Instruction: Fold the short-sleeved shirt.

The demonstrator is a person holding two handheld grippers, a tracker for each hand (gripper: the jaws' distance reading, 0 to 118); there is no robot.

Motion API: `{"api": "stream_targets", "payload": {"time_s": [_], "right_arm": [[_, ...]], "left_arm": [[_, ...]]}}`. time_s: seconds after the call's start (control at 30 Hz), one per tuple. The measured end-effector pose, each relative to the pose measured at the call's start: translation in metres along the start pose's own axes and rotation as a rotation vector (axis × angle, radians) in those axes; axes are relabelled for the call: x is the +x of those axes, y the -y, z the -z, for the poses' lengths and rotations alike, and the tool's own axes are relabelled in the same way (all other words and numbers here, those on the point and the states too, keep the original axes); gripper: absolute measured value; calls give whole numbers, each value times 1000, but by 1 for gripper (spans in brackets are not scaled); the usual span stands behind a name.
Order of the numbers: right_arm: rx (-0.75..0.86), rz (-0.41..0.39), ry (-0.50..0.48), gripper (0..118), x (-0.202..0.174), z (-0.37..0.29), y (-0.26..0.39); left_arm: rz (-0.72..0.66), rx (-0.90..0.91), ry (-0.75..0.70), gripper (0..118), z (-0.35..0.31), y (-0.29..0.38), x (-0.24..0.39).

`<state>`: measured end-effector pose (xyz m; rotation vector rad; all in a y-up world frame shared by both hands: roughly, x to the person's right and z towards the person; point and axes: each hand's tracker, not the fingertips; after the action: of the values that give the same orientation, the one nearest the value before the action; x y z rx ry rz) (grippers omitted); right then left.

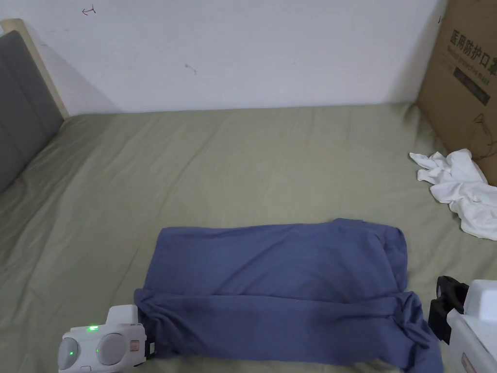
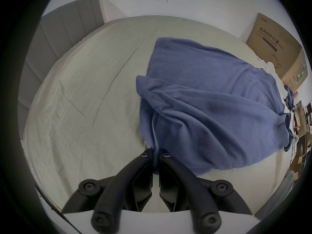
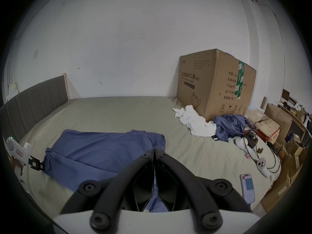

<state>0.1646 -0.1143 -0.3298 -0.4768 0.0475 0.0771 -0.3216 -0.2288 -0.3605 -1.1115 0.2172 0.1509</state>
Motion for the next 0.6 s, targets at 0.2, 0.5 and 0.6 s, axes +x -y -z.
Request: {"api": "stream_targets", "payload": {"time_s": [0.2,0.5,0.6], "right_arm": [[-266,51,-17,68,23,44,36],[-517,69,-49,77,11,83,90],[-538,117,-99,45,8,83,95]], "left_arm": [[33,76,22,1,-29,2,-2],[4,121,64,1,-48,-7,-7],[-11,119,68,1,-45,-5,-8]]}}
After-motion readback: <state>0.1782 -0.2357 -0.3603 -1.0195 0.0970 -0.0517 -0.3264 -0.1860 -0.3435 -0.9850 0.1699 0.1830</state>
